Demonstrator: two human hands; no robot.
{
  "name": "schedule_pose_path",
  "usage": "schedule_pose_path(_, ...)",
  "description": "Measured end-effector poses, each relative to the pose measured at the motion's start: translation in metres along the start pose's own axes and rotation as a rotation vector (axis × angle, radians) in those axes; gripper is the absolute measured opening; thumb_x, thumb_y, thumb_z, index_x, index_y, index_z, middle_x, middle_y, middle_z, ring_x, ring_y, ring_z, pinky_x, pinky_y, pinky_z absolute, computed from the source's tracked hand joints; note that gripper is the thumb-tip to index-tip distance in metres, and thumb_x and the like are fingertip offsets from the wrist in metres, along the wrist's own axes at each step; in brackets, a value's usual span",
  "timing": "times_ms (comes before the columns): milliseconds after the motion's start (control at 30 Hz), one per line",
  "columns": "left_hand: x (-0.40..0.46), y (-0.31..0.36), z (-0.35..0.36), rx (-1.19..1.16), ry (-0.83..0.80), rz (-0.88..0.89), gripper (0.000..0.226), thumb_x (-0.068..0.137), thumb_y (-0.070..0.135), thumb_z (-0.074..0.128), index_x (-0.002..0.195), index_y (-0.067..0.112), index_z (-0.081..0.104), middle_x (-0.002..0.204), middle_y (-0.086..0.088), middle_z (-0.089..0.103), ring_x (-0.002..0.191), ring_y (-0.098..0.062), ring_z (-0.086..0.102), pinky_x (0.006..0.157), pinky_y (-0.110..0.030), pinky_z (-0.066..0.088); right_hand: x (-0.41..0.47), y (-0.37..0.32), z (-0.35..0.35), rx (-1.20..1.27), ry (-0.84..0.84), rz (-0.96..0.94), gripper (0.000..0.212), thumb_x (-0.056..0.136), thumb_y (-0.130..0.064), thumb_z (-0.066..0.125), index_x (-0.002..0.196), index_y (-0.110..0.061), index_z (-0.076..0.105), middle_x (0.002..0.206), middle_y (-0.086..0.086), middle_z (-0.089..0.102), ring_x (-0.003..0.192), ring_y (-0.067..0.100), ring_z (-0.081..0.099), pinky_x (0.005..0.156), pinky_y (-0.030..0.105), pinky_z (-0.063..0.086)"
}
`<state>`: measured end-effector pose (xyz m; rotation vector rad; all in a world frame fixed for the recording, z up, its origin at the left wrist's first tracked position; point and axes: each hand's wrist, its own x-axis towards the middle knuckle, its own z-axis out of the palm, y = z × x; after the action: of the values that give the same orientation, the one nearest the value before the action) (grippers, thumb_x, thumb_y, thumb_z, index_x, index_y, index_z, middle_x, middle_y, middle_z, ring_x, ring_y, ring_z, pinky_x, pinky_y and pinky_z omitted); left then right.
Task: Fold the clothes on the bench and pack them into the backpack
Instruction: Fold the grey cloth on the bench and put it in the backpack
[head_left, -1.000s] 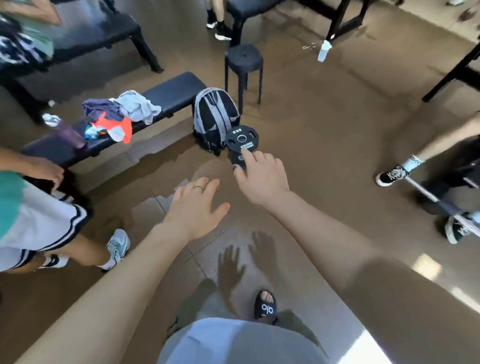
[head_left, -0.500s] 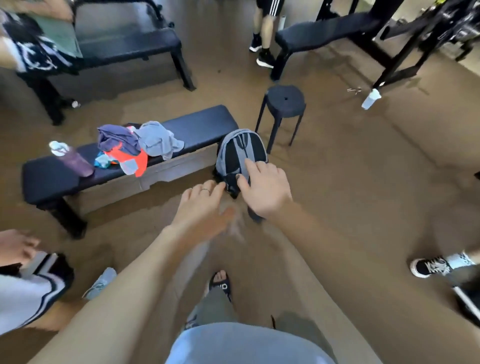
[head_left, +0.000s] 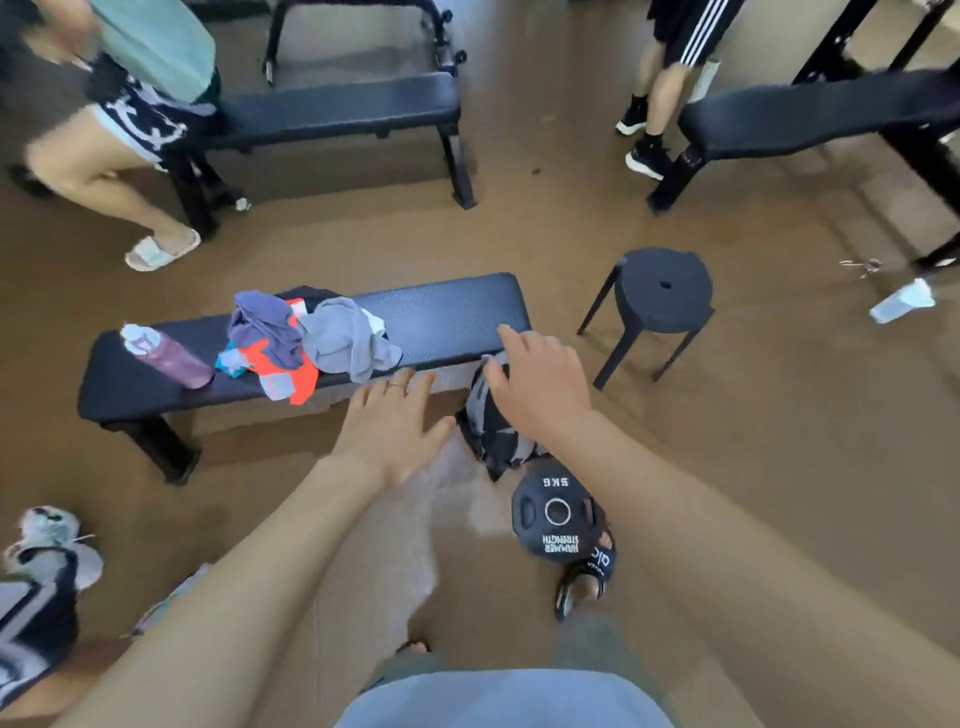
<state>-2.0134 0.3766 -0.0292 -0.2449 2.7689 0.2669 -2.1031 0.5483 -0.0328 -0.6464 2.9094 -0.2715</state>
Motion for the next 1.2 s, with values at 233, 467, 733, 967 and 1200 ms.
schedule_pose_path(233,0.093,0.031,-0.028,-0.125,0.048,-0.215,0.067,0.100,0.056,0.039,0.157,0.023,0.027,0.162,-0.006,0.029,0.148,-0.027,0.027,0.119,-0.043,0.020,0.131,0.051,-0.013,0.021,-0.140,-0.186,0.054,0.104,-0.047,0.030,0.150,-0.018,0.037,0.132,0.010,0.059,0.120,0.032,0.053,0.098,0.045,0.043)
schedule_pose_path(467,0.183,-0.012,-0.029,-0.233,0.057,-0.319,0.067,0.100,0.055,0.040,0.157,0.023,0.027,0.162,-0.004,0.029,0.148,-0.025,0.025,0.119,-0.042,0.019,0.244,0.038,0.006,-0.020,-0.265,-0.242,0.056,0.106,-0.047,0.025,0.154,-0.018,0.029,0.145,0.009,0.050,0.133,0.031,0.044,0.108,0.046,0.037)
schedule_pose_path(733,0.310,-0.125,0.014,-0.305,0.010,-0.392,0.064,0.098,0.050,0.042,0.153,0.019,0.034,0.157,-0.008,0.037,0.141,-0.029,0.035,0.113,-0.044,0.026,0.366,-0.033,0.098,-0.044,-0.327,-0.225,0.053,0.106,-0.046,0.028,0.149,-0.017,0.036,0.141,0.009,0.054,0.130,0.031,0.046,0.107,0.045,0.036)
schedule_pose_path(967,0.383,-0.187,0.080,-0.353,0.039,-0.532,0.055,0.096,0.043,0.051,0.142,0.016,0.043,0.140,-0.009,0.047,0.125,-0.032,0.047,0.097,-0.044,0.038,0.436,-0.056,0.193,-0.041,-0.403,-0.272,0.055,0.106,-0.046,0.026,0.153,-0.018,0.032,0.144,0.009,0.051,0.132,0.031,0.044,0.107,0.045,0.034)
schedule_pose_path(1200,0.446,-0.232,0.198,-0.236,0.210,-0.699,0.060,0.086,0.047,0.067,0.130,0.012,0.046,0.111,-0.009,0.055,0.098,-0.033,0.060,0.071,-0.043,0.050,0.494,-0.059,0.342,0.240,-0.536,-0.325,0.057,0.105,-0.045,0.032,0.155,-0.018,0.031,0.152,0.011,0.045,0.136,0.034,0.042,0.109,0.047,0.036)
